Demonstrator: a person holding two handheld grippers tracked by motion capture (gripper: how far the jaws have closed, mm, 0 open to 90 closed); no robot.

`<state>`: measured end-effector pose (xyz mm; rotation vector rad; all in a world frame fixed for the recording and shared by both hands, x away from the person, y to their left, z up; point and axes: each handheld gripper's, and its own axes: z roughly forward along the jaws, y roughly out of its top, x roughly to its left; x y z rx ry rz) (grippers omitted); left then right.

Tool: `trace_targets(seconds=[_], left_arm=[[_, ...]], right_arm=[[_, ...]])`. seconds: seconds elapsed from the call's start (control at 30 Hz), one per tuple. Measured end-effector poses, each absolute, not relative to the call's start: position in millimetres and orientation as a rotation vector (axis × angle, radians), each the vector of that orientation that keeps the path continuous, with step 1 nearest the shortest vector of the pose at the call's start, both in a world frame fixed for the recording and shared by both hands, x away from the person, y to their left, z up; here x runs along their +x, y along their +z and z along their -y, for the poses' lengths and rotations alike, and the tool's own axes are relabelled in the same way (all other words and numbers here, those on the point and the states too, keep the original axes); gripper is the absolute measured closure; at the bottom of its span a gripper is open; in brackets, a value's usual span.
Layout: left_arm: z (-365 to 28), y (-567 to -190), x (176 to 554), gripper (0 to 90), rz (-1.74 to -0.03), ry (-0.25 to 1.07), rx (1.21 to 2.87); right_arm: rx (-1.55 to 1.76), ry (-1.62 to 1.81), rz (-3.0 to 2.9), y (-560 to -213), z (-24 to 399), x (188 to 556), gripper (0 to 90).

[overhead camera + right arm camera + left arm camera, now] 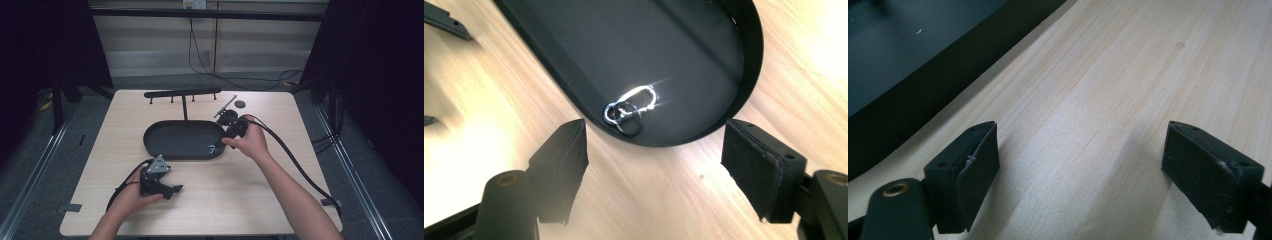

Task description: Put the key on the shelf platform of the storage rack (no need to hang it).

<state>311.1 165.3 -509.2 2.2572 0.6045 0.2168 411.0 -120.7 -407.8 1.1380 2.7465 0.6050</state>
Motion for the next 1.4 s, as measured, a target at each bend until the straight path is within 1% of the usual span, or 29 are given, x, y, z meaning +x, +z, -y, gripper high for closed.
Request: trace_targets(seconds=[0.67,1.4], left_arm=[[-165,-509,311,15.1,-0.606,0.222,2.256],[-165,-509,311,15.1,-0.603,0.223,2.260]], right_arm=[[1.129,0.626,-2.754,-411,149,392,25.7],[1.065,0.576,-2.824,-411,157,377,22.0]])
